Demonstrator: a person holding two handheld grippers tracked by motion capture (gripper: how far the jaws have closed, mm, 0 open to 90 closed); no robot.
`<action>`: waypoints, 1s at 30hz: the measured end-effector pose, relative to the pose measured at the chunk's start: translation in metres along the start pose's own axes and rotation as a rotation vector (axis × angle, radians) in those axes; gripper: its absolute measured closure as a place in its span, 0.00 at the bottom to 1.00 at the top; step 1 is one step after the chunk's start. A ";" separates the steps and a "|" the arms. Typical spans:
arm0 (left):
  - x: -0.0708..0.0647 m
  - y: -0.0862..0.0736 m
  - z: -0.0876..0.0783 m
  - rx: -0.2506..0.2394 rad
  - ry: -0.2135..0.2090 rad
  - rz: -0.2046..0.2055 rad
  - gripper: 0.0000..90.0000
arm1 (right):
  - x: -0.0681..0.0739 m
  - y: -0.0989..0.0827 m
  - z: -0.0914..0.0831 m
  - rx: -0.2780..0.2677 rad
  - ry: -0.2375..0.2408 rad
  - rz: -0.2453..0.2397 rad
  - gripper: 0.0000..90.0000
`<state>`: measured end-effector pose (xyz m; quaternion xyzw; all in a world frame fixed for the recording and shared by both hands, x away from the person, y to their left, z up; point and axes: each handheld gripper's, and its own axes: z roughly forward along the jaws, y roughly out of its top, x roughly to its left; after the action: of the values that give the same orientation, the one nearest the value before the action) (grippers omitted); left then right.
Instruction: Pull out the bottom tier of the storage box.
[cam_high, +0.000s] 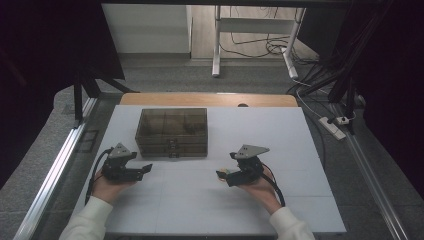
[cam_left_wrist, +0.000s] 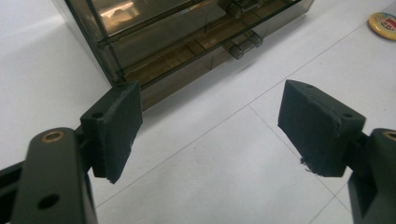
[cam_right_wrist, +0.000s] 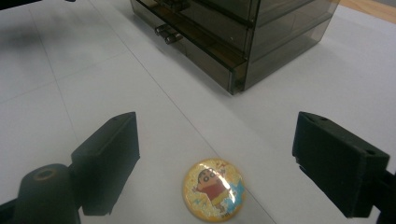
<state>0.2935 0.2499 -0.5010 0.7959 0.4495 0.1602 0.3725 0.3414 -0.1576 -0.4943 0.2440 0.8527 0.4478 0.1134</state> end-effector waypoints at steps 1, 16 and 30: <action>0.001 0.000 0.000 0.001 0.001 -0.001 0.25 | 0.001 0.001 0.002 0.001 0.002 -0.002 0.17; 0.011 -0.003 0.004 0.024 0.003 -0.018 0.25 | 0.003 0.009 0.020 0.018 0.013 -0.005 0.18; 0.018 -0.003 0.013 0.046 0.012 -0.020 0.27 | 0.004 0.017 0.036 0.030 0.018 0.002 0.20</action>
<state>0.3092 0.2598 -0.5133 0.7988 0.4632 0.1510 0.3530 0.3580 -0.1216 -0.5014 0.2424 0.8602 0.4371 0.1016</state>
